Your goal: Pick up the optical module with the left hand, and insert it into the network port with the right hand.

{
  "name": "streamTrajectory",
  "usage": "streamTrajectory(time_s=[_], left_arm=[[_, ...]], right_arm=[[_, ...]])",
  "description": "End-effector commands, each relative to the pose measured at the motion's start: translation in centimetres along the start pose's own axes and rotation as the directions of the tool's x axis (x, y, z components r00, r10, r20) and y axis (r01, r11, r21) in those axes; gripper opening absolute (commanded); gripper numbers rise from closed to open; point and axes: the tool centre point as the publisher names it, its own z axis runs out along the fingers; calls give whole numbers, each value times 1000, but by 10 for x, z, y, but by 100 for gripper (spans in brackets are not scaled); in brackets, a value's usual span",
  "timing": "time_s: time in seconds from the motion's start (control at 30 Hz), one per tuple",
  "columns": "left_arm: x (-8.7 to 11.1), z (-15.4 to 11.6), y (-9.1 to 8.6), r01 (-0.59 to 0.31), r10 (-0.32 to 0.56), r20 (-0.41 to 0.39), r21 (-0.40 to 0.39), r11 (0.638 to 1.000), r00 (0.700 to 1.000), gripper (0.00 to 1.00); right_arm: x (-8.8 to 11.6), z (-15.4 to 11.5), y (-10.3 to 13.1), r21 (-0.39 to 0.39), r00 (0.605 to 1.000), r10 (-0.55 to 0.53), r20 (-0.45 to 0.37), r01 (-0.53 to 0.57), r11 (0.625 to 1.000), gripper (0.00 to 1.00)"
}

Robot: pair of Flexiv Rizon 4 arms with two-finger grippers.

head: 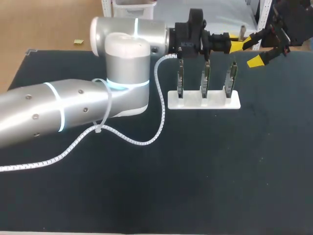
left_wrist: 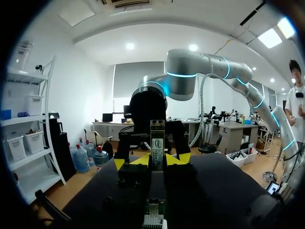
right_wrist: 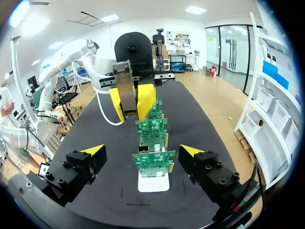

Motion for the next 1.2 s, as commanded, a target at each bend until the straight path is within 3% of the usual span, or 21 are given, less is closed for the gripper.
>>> streamTrajectory(time_s=[0.03, 1.2], left_arm=[[3, 4, 1, 2, -2, 2, 2, 1000, 1000, 0], [13, 8, -1, 26, -26, 4, -1, 1000, 1000, 0]], right_arm=[[0, 0, 2, 4, 1000, 0, -1, 0, 1000, 100], [0, 0, 2, 4, 1000, 0, -1, 0, 1000, 100]])
